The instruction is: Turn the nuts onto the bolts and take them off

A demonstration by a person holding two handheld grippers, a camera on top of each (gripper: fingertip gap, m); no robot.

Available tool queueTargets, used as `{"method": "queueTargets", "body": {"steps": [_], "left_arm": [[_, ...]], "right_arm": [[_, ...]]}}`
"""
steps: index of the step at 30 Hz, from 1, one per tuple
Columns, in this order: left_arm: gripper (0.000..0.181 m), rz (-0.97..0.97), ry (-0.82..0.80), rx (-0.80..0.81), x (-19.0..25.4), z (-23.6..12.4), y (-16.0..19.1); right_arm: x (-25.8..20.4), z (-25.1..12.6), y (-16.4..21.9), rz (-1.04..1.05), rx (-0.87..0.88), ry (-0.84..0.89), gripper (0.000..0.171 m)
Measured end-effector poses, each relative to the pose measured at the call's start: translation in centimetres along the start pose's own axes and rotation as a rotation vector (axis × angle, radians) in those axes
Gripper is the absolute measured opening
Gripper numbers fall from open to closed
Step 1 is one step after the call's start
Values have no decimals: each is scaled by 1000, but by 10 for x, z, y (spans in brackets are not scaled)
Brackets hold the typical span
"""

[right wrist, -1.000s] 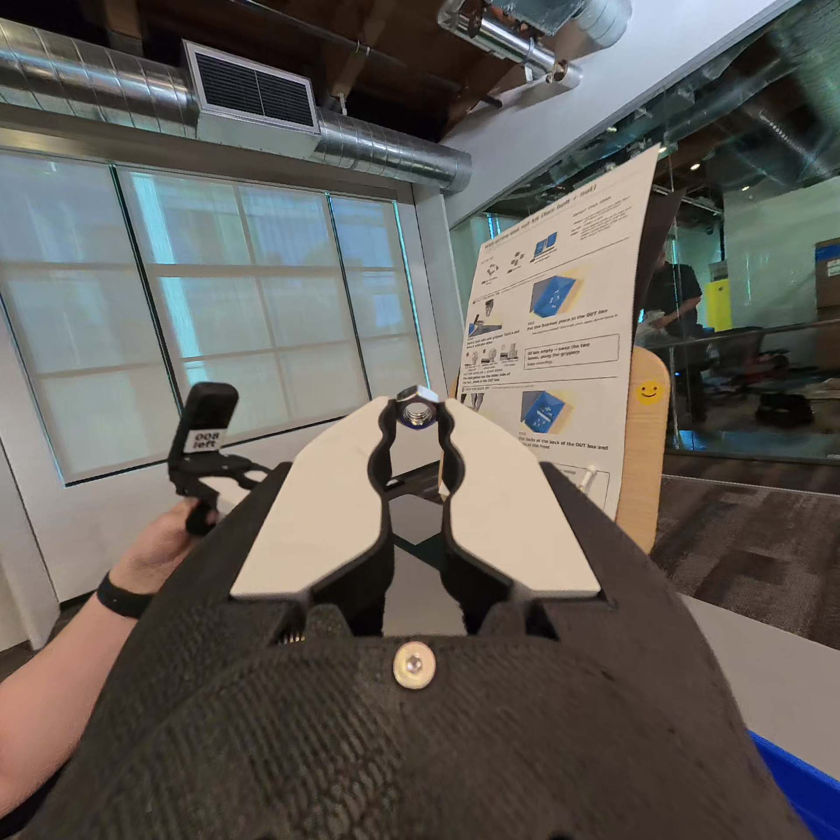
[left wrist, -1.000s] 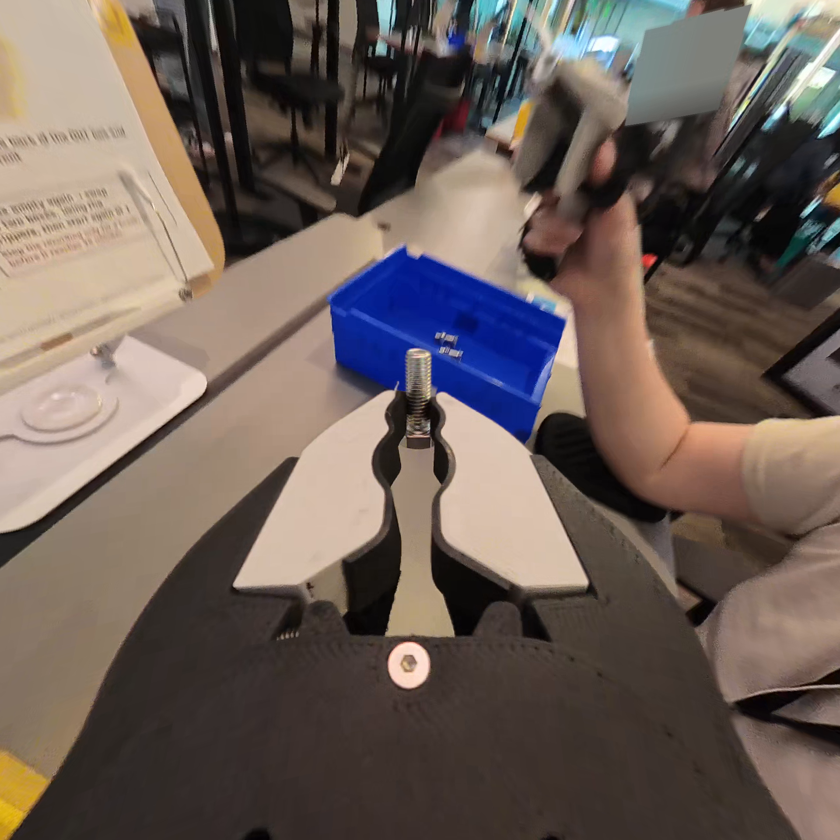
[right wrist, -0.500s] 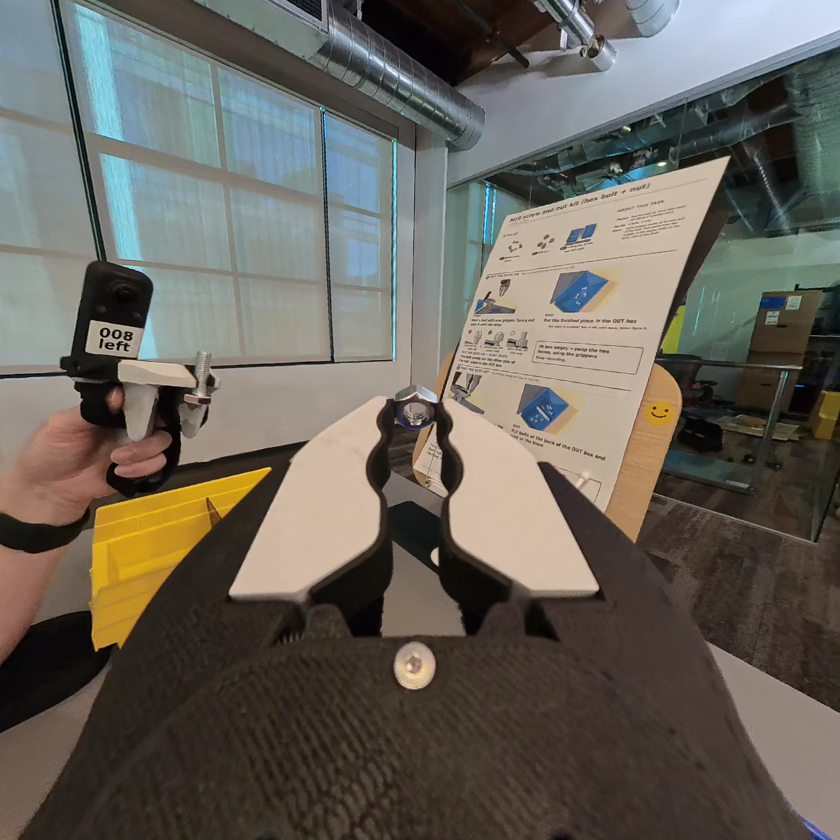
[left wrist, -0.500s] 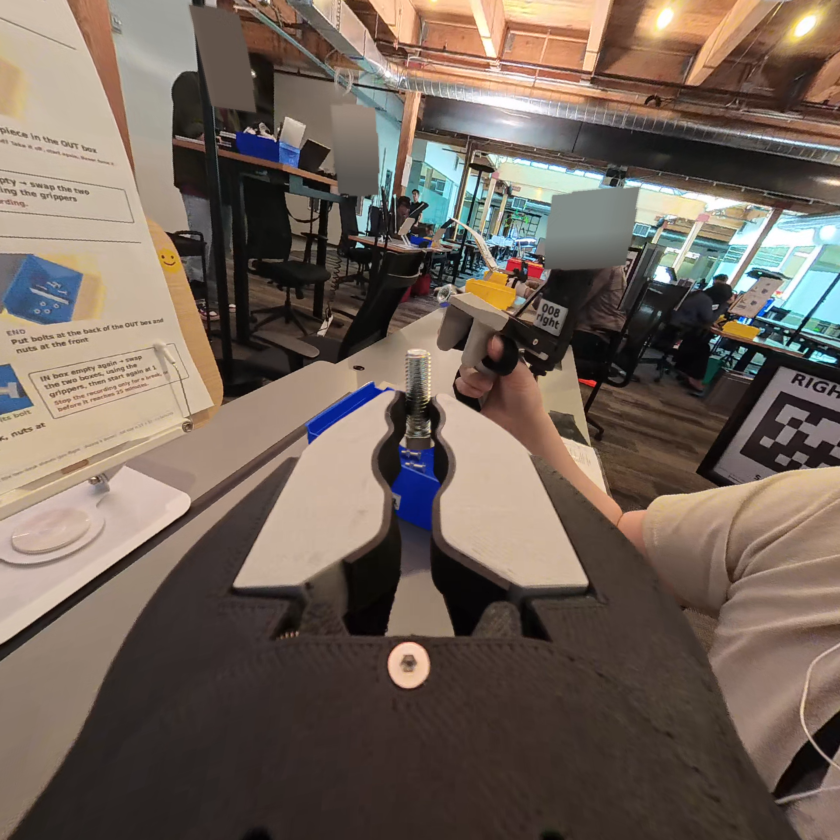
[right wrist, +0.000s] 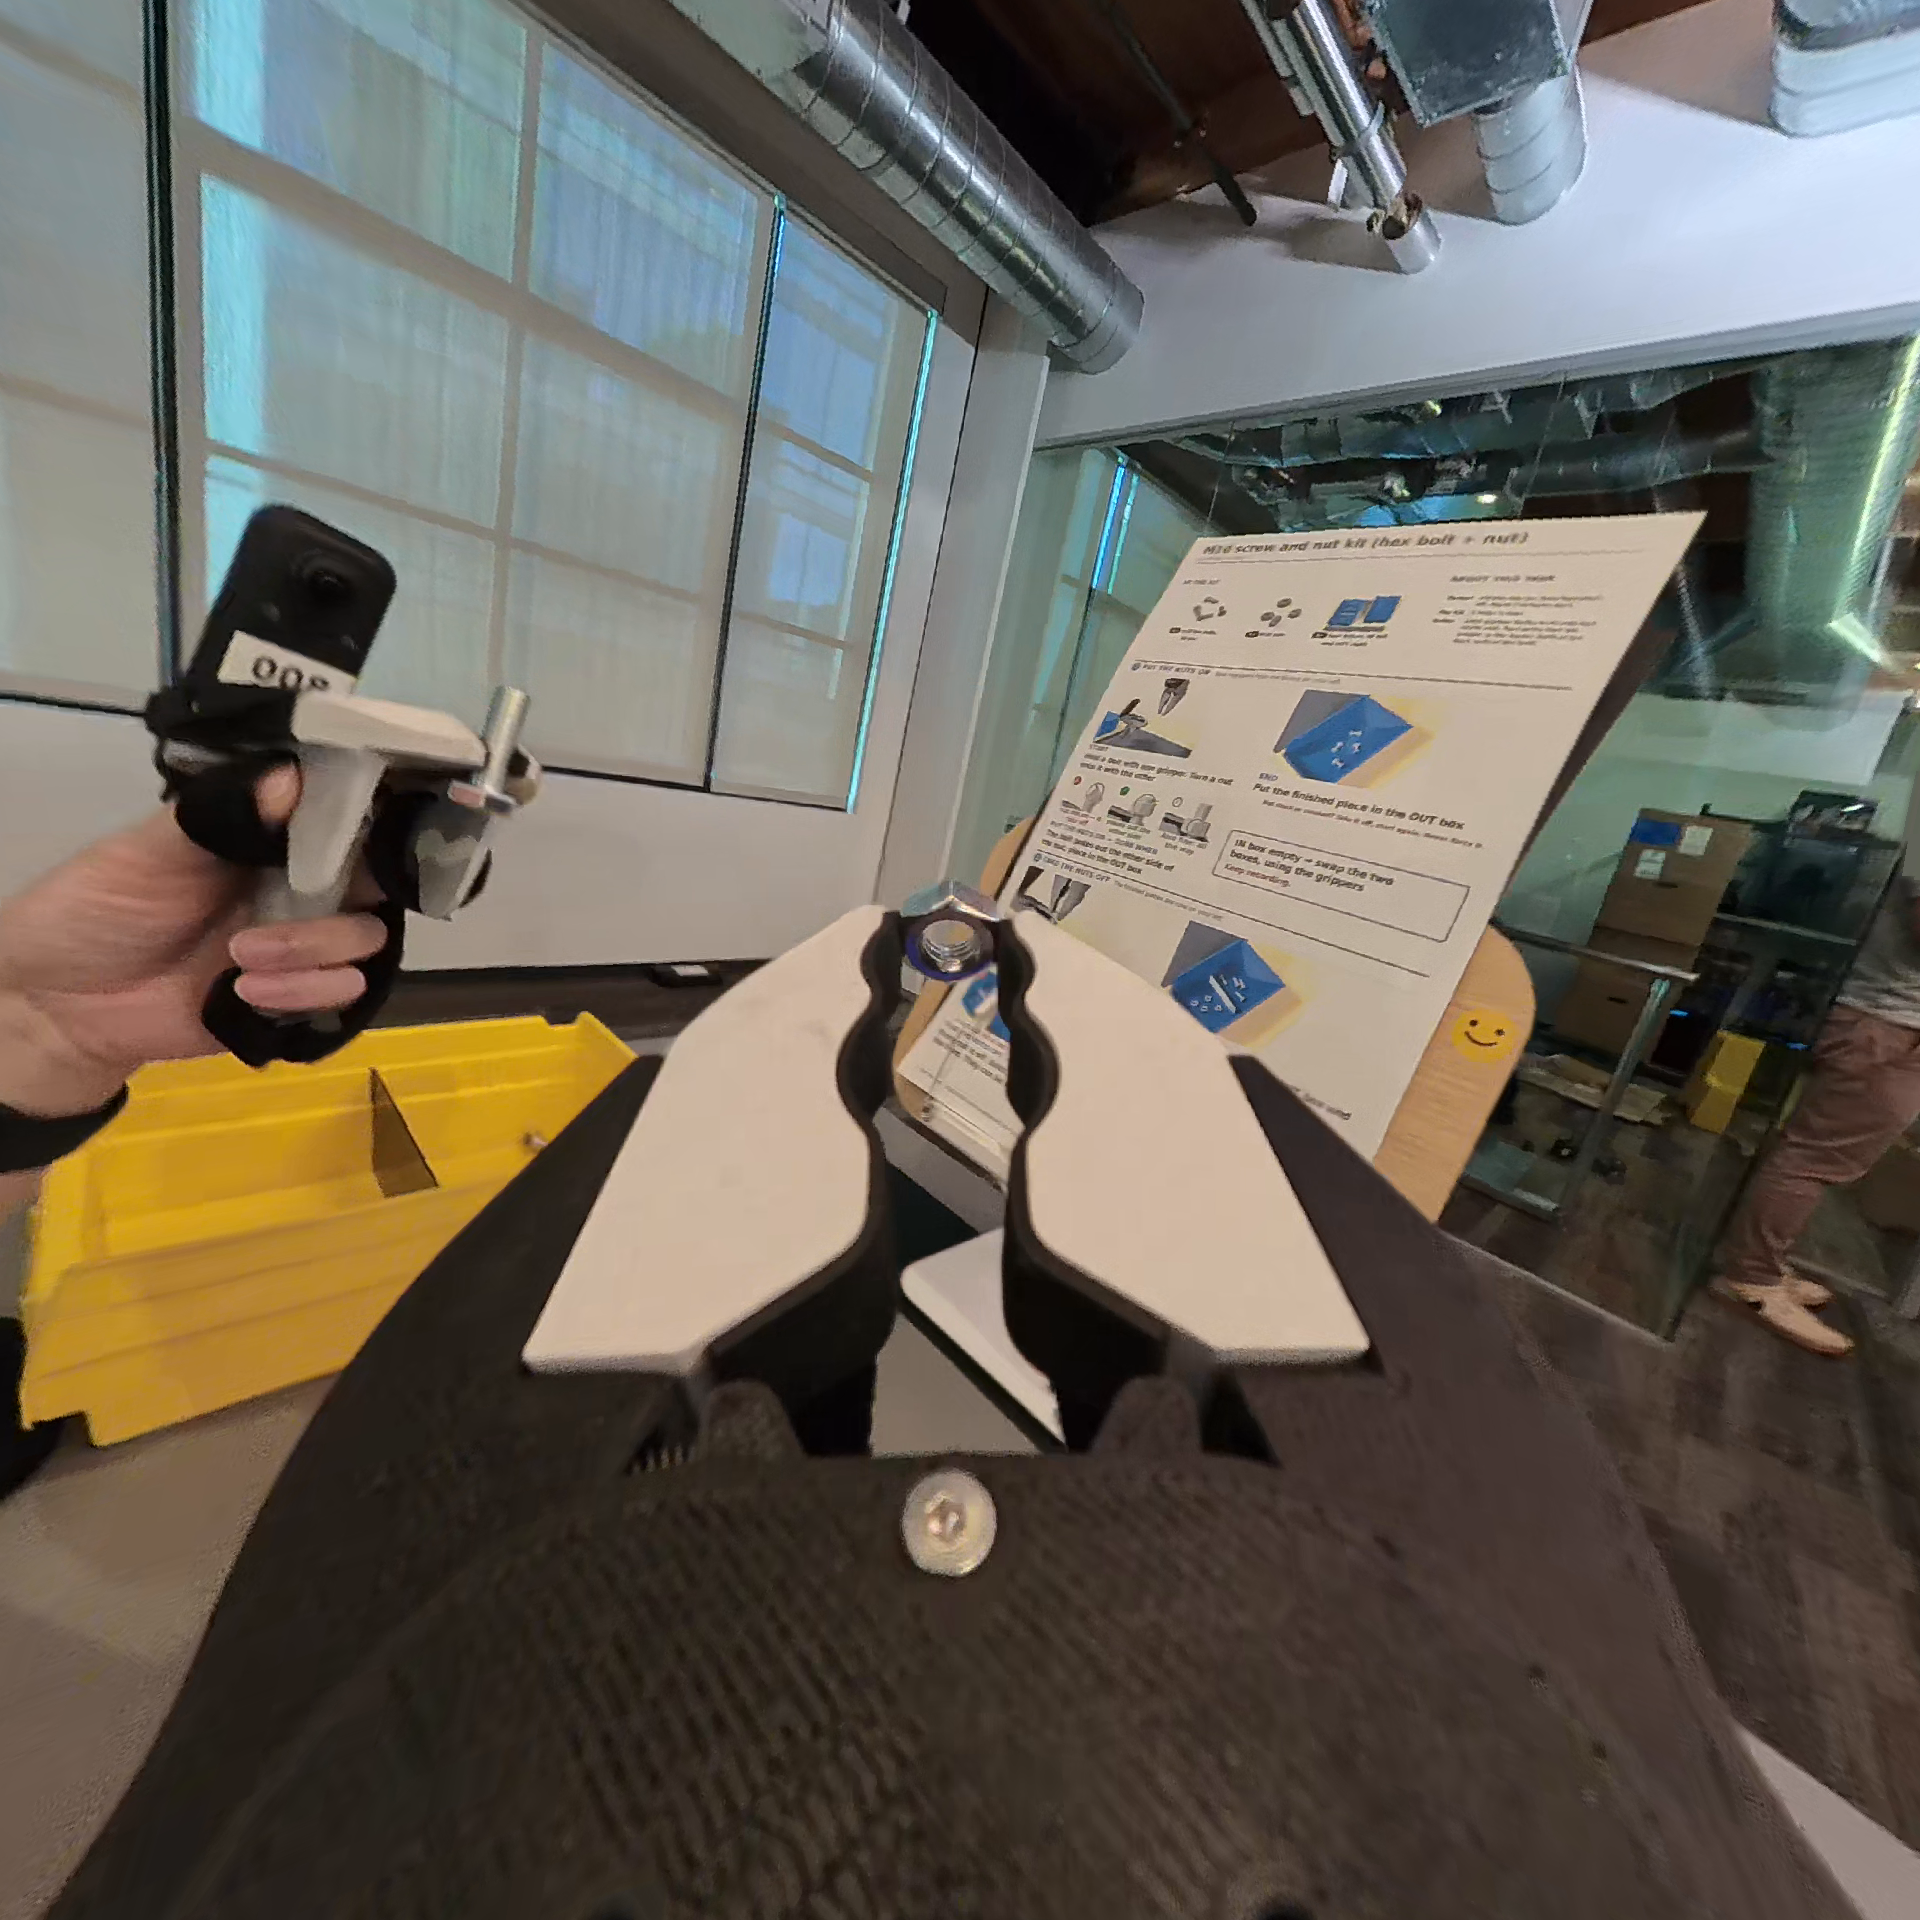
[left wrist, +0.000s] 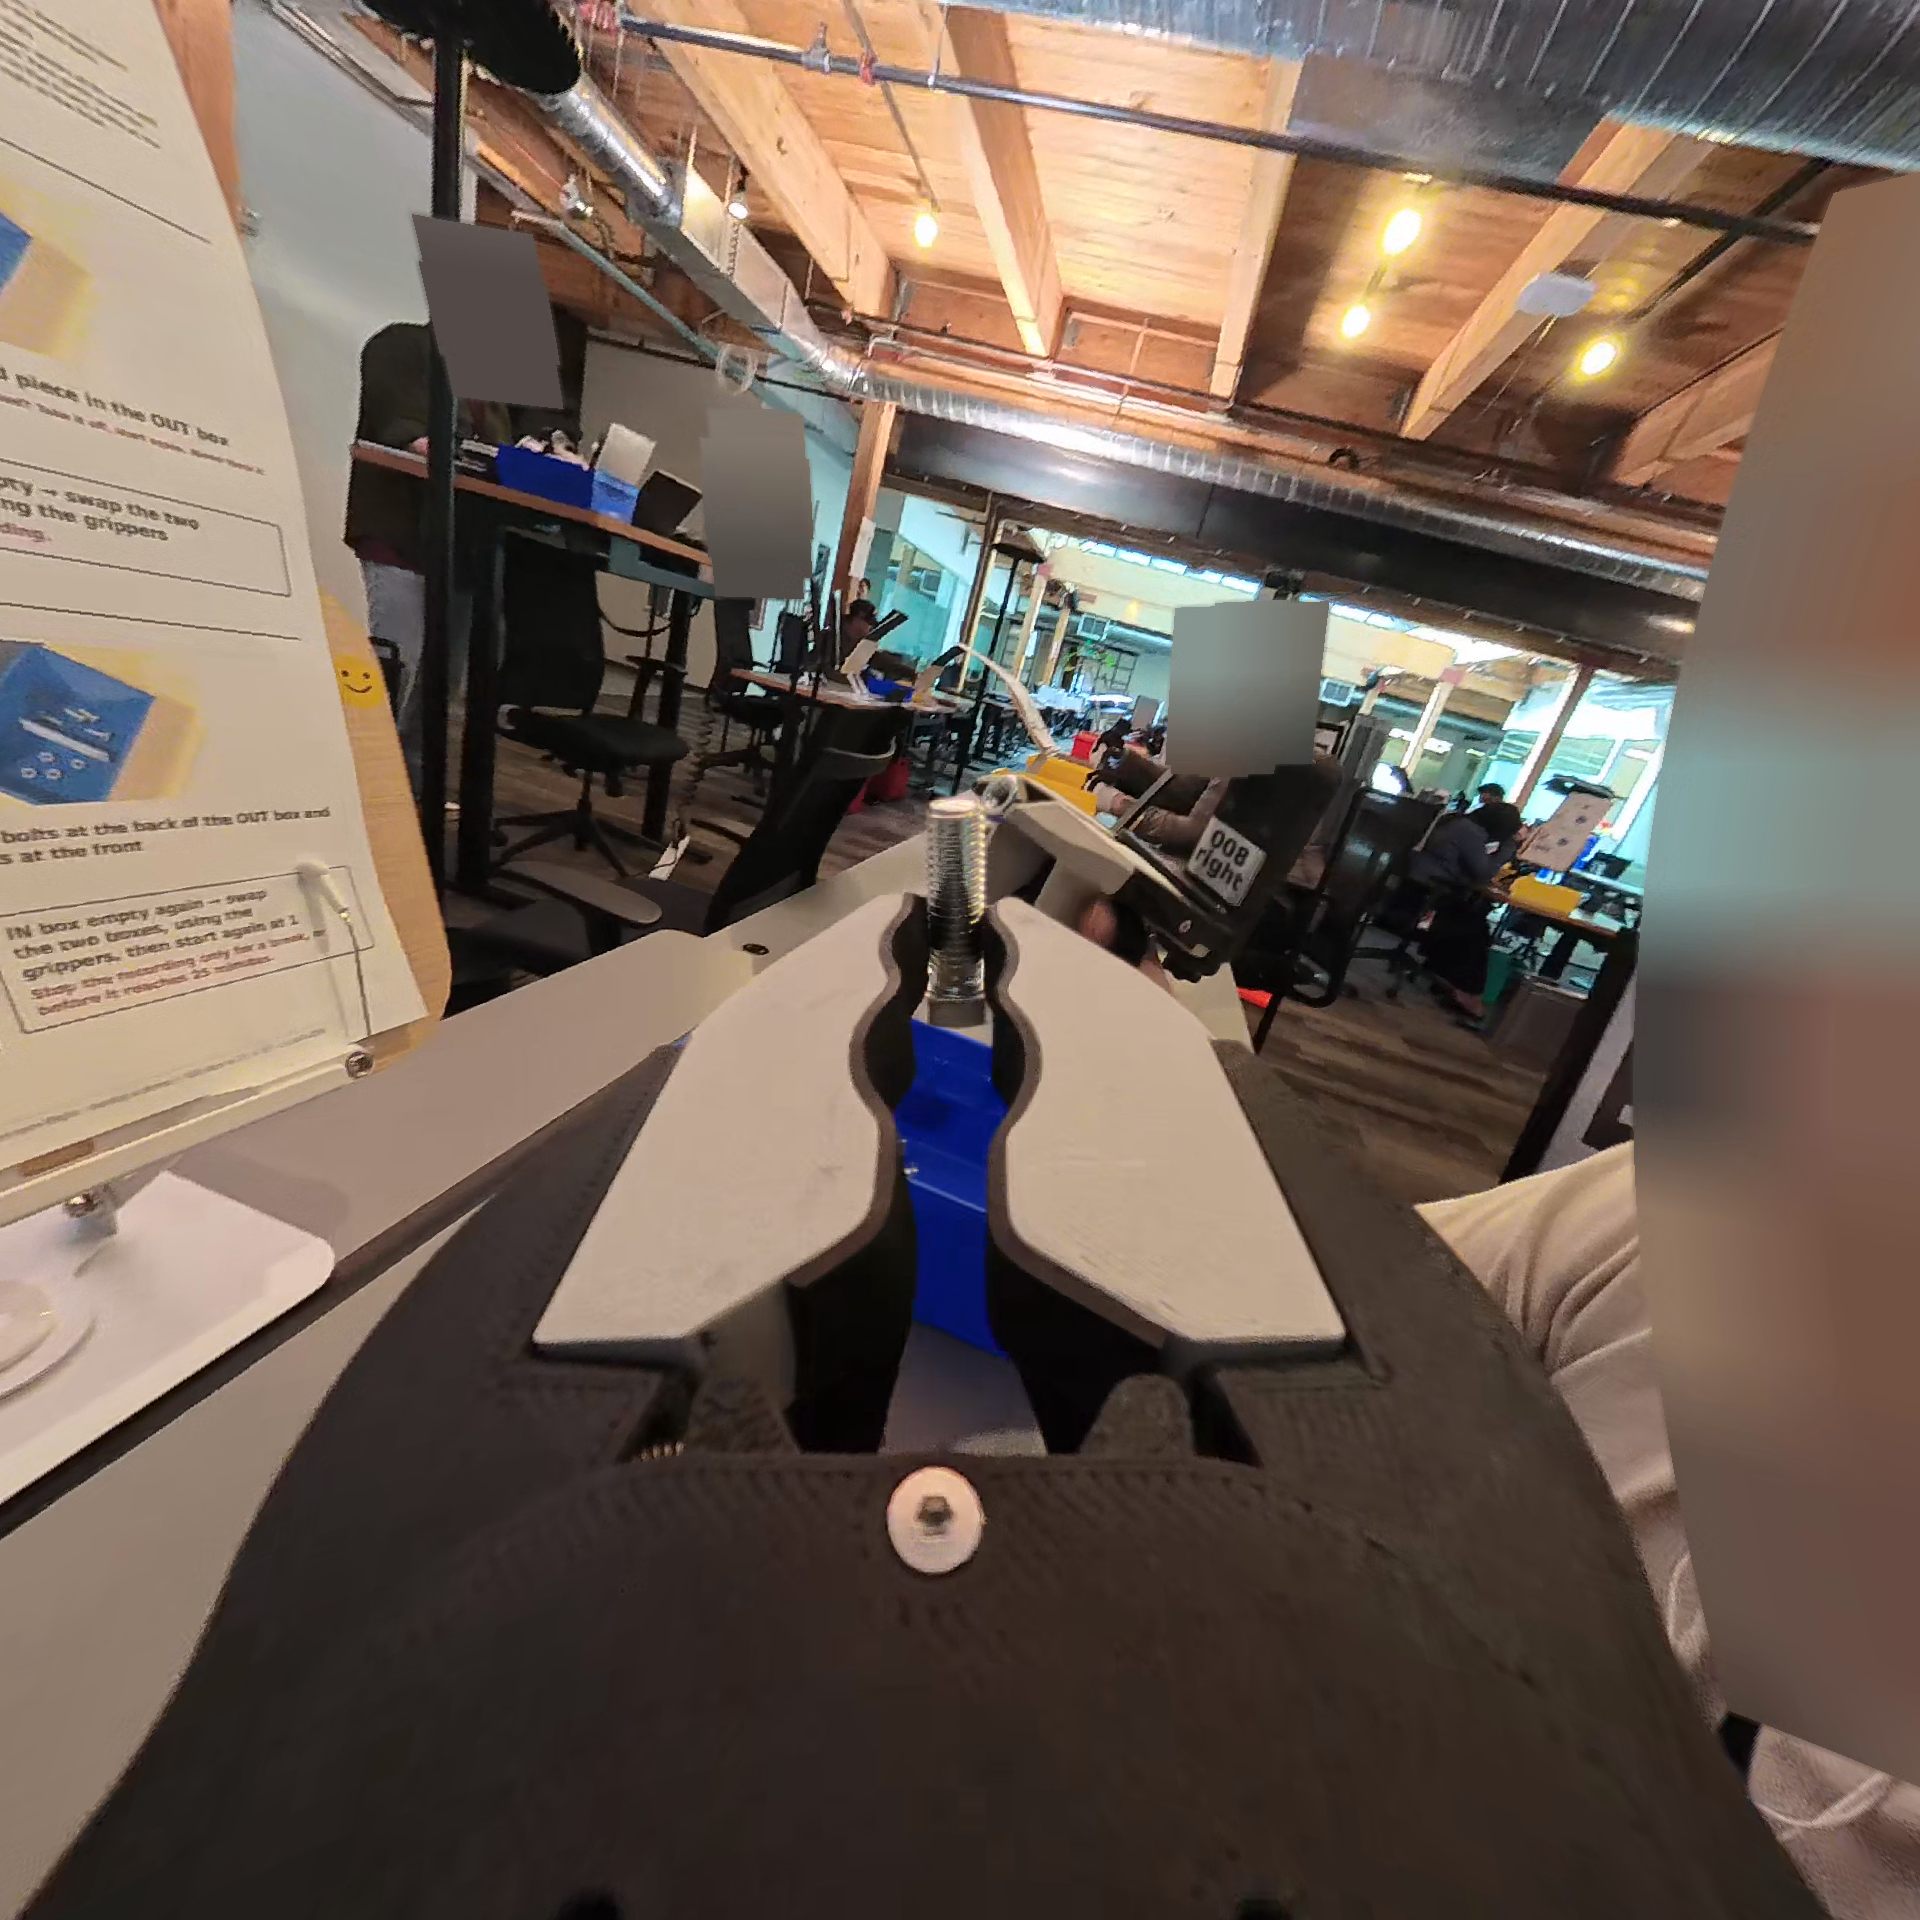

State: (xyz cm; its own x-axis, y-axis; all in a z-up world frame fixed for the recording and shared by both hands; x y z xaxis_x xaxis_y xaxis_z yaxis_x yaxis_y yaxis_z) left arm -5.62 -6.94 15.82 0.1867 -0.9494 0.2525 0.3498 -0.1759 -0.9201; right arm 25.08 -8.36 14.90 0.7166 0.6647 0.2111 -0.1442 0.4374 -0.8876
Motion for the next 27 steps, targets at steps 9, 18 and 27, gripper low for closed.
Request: {"method": "queueTargets", "body": {"steps": [9,18,27], "left_arm": [[10,85,-27,7,2,-5,-4],[10,116,-40,-11,3,-5,-2],[10,135,-51,-28,4,-3,1]], "right_arm": [[-10,-2,-9,-92,20,-1,18],[-13,-4,-13,-121,40,1,18],[-19,-4,-16,-198,46,-2,18]]}}
Point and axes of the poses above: each gripper's, where its closed fingertips meet, z out along the fingers, y out of its underside, x = y × z across the jaws, the point moved 9 cm from there along -z, back along the fingers, and after that the axes turned 5 degrees about x, right-handed, at the moved point
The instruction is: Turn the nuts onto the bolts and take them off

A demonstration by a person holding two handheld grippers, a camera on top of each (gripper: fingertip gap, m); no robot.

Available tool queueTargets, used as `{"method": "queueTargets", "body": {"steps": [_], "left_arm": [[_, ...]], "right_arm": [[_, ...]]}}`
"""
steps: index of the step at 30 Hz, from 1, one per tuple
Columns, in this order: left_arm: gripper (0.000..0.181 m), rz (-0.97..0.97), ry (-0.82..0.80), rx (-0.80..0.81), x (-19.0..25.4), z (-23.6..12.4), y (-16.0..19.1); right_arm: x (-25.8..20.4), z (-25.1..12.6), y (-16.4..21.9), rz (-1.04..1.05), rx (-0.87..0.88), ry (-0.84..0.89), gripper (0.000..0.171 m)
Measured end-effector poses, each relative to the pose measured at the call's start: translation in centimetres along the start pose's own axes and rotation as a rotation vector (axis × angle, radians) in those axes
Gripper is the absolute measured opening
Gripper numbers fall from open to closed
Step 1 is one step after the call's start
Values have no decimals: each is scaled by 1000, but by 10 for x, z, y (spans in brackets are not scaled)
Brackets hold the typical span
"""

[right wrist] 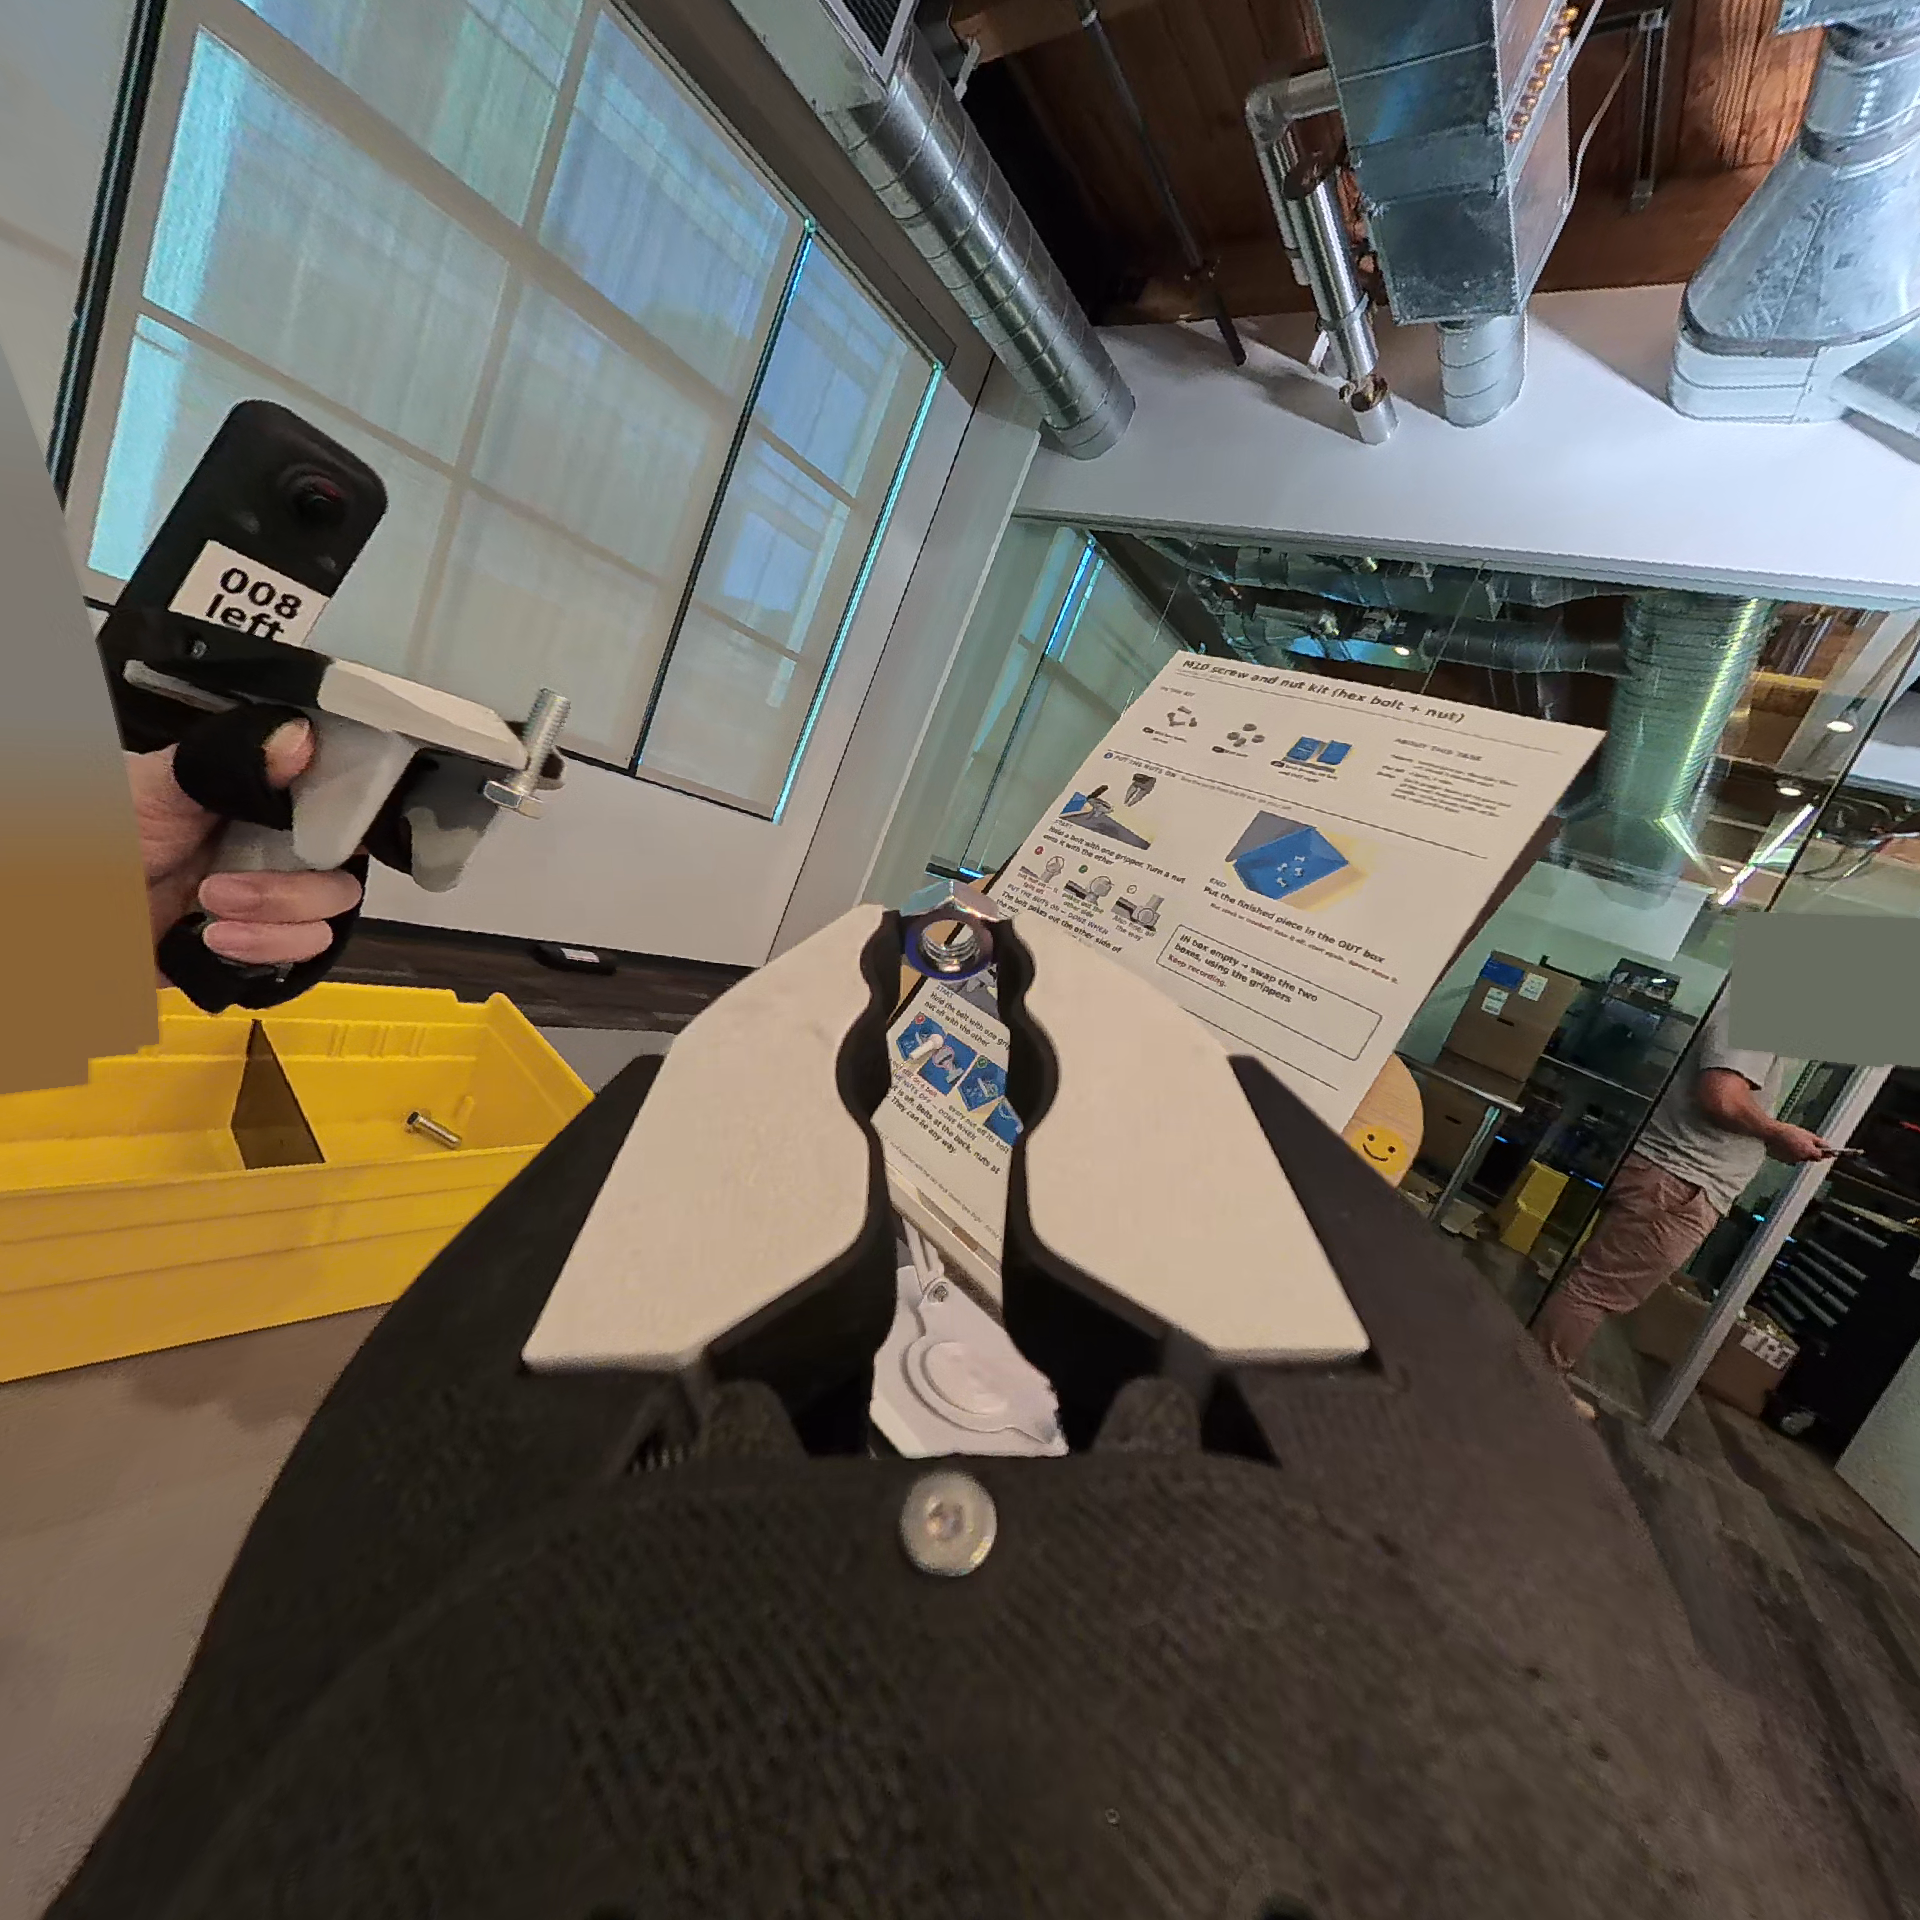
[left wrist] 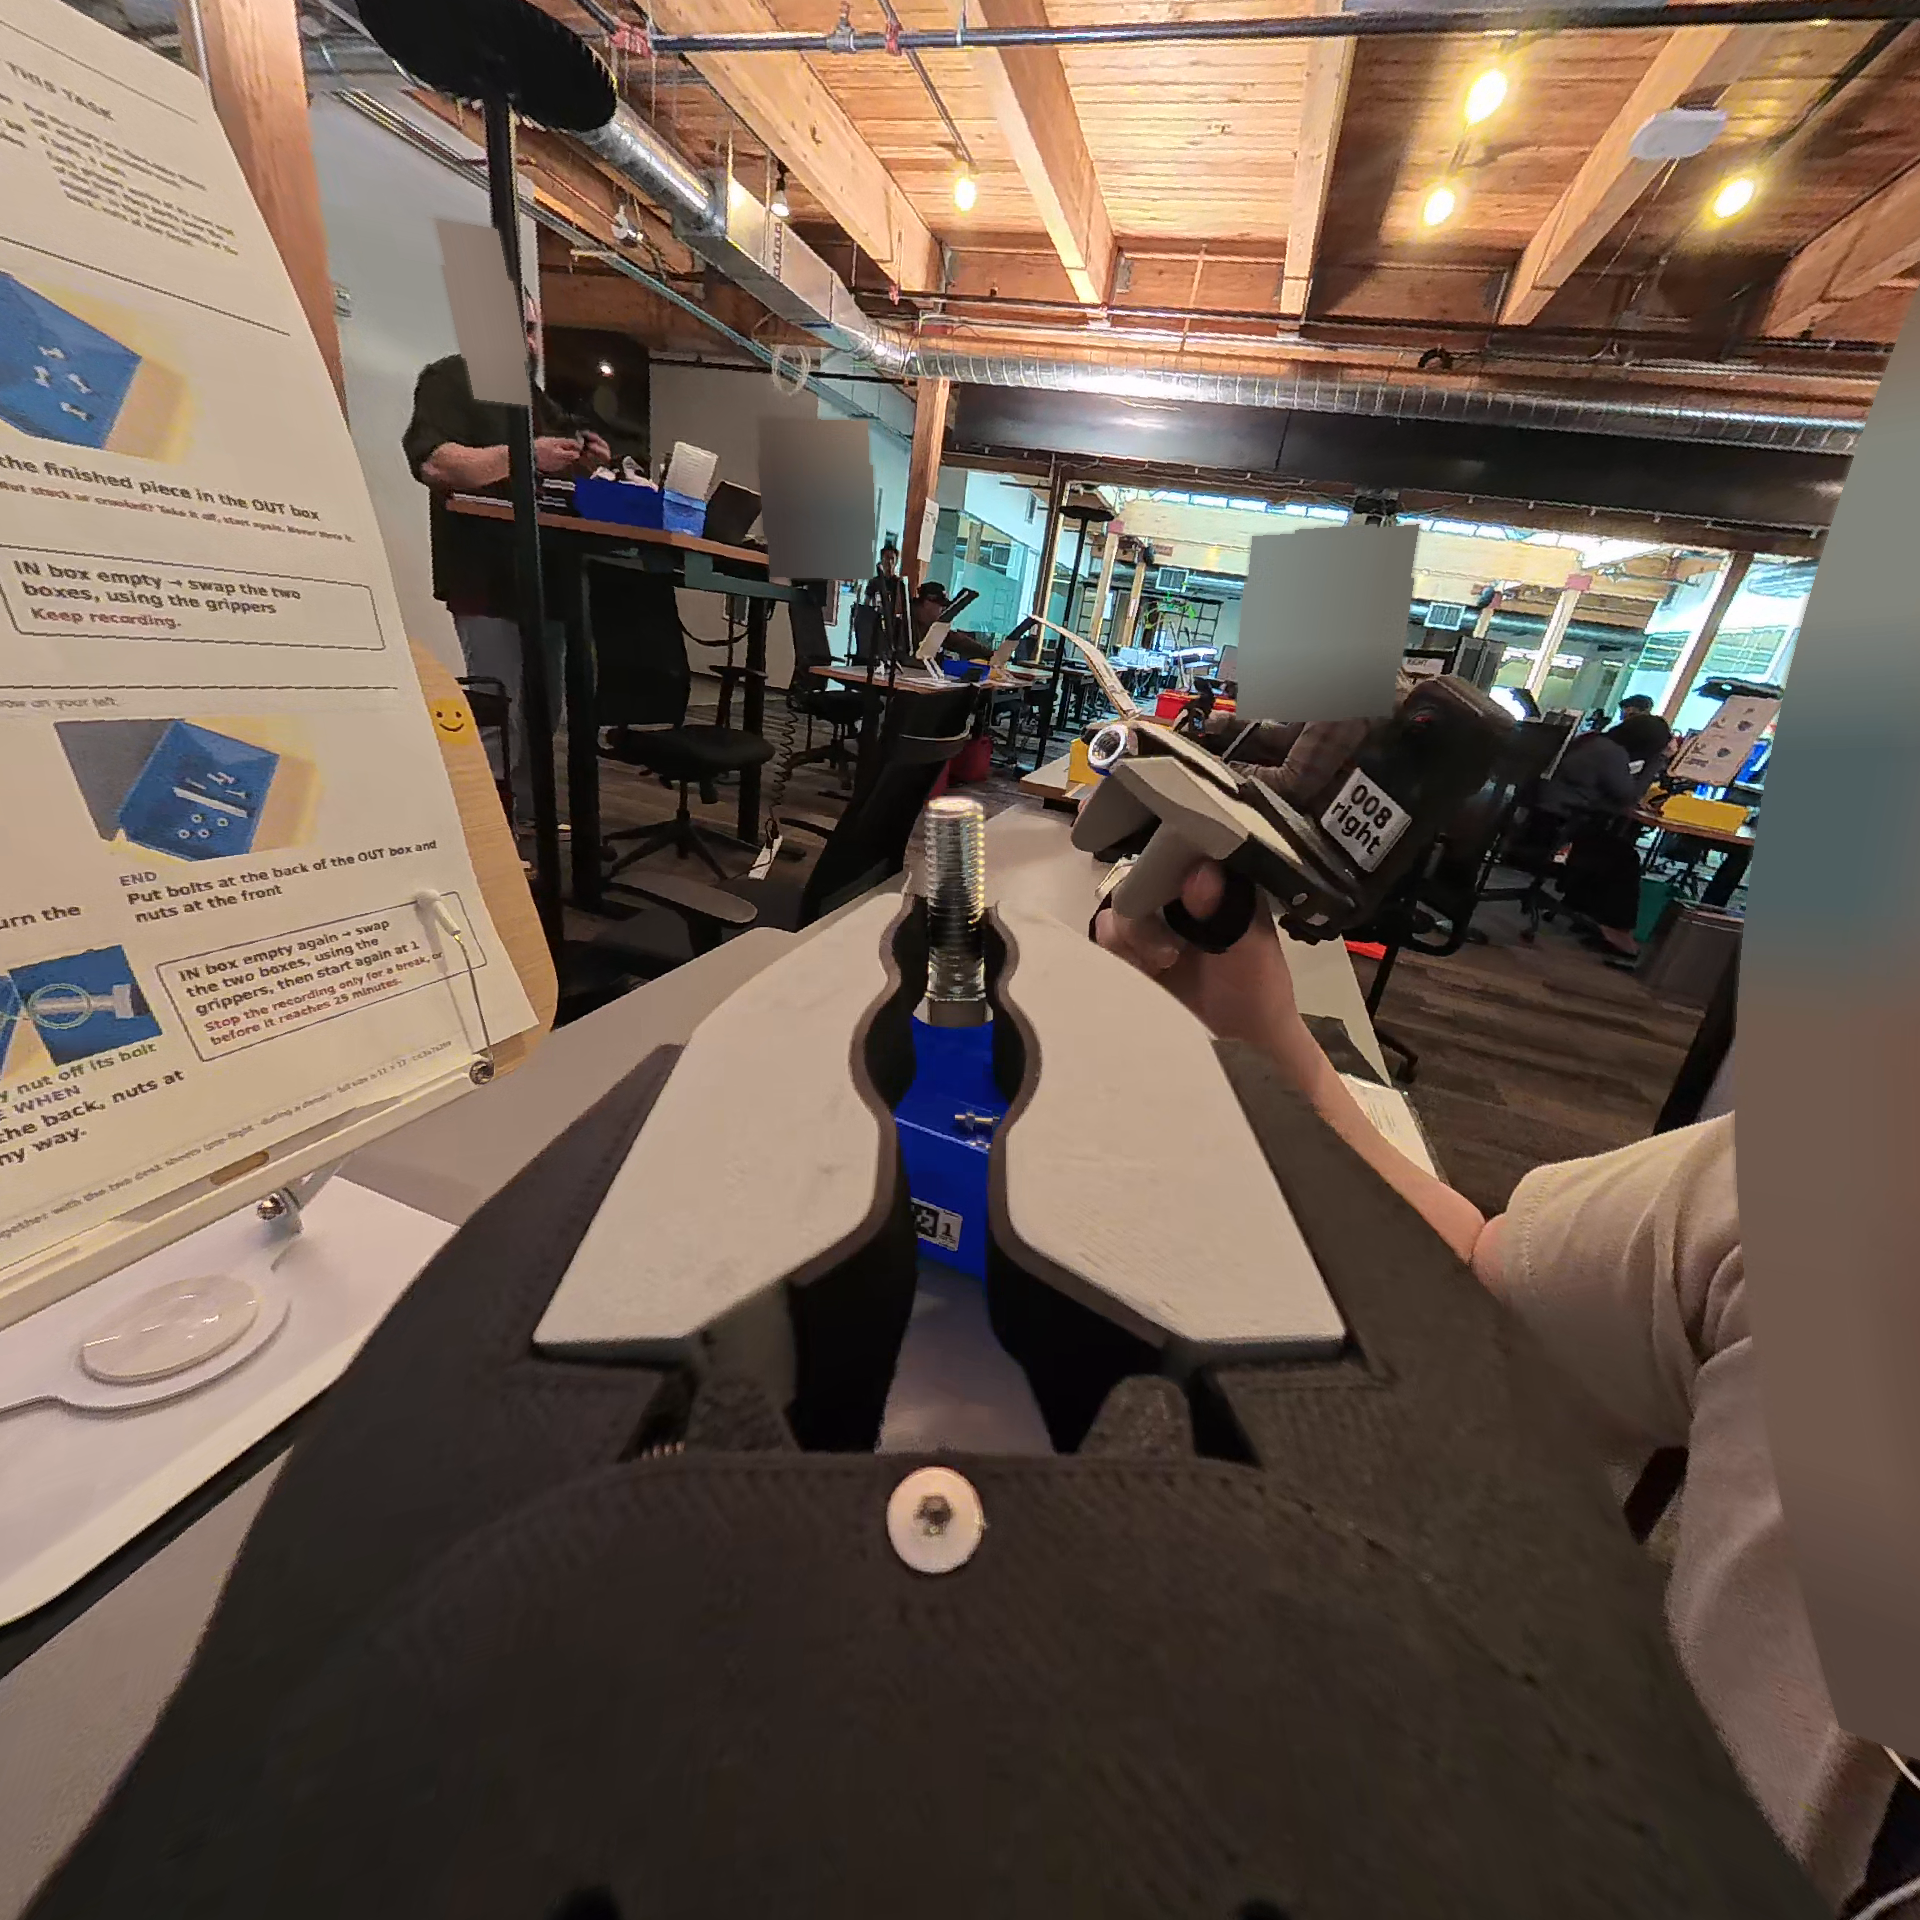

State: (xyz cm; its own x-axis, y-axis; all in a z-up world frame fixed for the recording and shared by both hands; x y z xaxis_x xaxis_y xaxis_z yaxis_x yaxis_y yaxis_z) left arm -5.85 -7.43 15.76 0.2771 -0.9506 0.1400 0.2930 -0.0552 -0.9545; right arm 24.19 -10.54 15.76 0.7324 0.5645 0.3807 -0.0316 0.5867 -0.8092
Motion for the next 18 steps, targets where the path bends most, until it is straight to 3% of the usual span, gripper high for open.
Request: {"method": "queueTargets", "body": {"steps": [18], "left_arm": [[10,8,-14,-8,3,3,1]], "right_arm": [[-11,1,-7,-50,52,-89,18]]}}
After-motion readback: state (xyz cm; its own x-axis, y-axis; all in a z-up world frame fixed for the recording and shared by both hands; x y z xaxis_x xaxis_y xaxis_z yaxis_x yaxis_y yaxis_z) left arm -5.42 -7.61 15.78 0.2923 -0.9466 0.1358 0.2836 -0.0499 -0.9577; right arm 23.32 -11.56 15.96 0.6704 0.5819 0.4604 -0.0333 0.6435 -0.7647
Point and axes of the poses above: each gripper's, where its closed fingertips meet, z out along the fingers, y out of its underside, x = y × z across the jaws, the point moved 9 cm from there along -z, back along the fingers, and after that the axes turned 5 degrees about x, right-handed, at the moved point
